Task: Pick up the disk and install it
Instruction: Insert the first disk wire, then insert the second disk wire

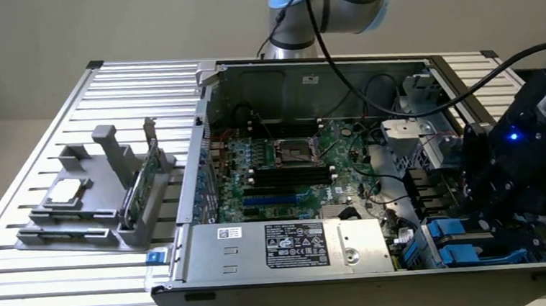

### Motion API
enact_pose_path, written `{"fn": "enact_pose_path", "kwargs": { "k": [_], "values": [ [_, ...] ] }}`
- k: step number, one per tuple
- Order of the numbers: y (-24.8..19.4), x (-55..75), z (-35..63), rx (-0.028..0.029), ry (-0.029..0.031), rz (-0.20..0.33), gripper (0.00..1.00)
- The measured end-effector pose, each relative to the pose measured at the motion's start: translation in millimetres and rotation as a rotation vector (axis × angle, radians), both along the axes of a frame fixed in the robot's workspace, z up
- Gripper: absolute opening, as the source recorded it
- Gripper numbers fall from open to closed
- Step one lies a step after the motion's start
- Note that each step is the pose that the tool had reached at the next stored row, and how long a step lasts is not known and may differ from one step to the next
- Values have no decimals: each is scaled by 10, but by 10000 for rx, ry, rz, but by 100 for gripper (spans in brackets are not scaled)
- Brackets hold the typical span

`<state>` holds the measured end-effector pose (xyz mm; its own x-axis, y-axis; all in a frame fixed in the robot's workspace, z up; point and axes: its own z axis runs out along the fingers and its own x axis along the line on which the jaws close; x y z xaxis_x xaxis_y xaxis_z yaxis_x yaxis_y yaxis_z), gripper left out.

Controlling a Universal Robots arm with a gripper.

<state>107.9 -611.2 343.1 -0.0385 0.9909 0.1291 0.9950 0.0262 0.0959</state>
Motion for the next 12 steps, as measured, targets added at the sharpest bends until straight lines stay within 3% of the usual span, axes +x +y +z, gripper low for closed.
{"fn": "enact_pose_path", "kwargs": {
  "k": [3, 12],
  "values": [
    [1, -81, 26, 3, -7, -1, 26],
    [1, -80, 28, 2, -9, 1, 26]
  ]
}}
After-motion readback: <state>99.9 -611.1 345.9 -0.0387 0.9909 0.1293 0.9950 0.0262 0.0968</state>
